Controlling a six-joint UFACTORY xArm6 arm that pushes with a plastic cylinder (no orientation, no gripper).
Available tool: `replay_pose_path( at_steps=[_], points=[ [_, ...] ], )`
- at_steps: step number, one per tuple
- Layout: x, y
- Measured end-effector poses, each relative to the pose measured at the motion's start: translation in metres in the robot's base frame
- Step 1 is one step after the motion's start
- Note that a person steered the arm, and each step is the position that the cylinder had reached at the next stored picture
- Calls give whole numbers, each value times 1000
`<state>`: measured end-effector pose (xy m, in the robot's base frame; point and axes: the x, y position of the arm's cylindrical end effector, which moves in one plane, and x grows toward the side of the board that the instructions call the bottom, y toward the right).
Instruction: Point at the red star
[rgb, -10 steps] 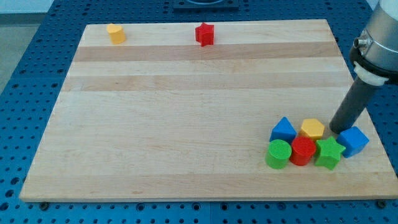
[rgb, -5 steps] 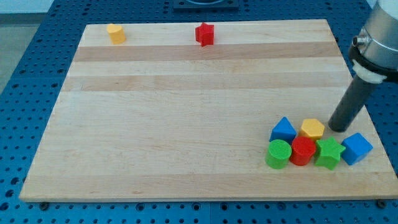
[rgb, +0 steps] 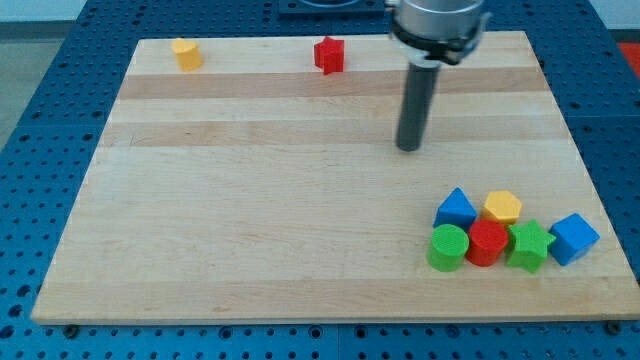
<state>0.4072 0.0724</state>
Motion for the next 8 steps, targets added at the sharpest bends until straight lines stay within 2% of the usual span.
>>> replay_pose_path(
  at_steps=[2, 4, 7, 8],
  points=[
    [-45, -101],
    [-98, -152],
    [-187, -149],
    [-190, -122]
  ],
)
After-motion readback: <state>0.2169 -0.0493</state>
